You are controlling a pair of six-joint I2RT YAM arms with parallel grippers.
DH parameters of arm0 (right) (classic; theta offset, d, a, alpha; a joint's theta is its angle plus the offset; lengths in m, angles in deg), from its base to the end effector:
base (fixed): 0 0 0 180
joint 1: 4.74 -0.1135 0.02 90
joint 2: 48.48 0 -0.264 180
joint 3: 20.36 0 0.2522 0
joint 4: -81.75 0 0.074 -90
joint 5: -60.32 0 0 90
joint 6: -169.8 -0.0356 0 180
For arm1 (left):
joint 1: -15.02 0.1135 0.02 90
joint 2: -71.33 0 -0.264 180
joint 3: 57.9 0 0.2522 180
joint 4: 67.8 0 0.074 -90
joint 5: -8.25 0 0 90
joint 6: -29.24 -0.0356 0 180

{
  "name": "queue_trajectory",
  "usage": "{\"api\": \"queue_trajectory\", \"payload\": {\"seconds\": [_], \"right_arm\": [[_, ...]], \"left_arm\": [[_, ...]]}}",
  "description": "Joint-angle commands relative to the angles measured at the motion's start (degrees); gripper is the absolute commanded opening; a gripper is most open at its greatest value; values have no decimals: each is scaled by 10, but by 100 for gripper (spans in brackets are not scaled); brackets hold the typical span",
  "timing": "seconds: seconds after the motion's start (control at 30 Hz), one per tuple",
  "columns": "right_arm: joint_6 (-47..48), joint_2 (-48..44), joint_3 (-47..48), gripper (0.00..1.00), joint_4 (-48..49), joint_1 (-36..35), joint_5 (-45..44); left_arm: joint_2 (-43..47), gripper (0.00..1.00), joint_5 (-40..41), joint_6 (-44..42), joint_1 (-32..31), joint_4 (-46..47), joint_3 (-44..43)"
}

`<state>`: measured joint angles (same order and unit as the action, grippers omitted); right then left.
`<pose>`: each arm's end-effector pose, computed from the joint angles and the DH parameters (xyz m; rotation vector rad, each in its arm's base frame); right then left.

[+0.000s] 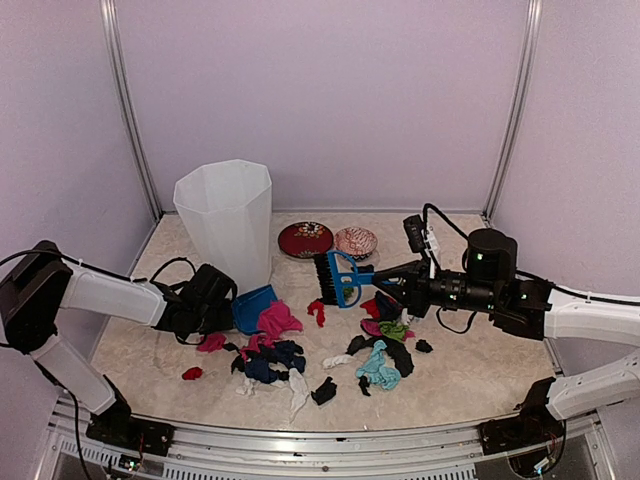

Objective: Sweep away the paper scraps from the table
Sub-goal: Adjust the dustpan at the center of the board.

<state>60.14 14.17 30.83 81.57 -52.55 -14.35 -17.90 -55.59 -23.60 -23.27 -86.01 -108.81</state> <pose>0.1623 0.1930 0.2760 -0.6601 1.7812 1.0660 0.2238 -0.1567 0.1327 -0.1447 2.4126 -0.0005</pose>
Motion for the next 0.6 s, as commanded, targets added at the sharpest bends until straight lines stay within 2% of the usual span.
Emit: {"api": "queue_trajectory", "payload": {"seconds": [0.0, 0.57], "right_arm": [[-8, -10, -8, 0, 16, 4, 2], [-17, -10, -9, 0, 19, -1, 8]], "left_arm": [[8, 0, -46, -14, -1, -29, -11], [44, 0, -141, -17, -84, -55, -18]]}}
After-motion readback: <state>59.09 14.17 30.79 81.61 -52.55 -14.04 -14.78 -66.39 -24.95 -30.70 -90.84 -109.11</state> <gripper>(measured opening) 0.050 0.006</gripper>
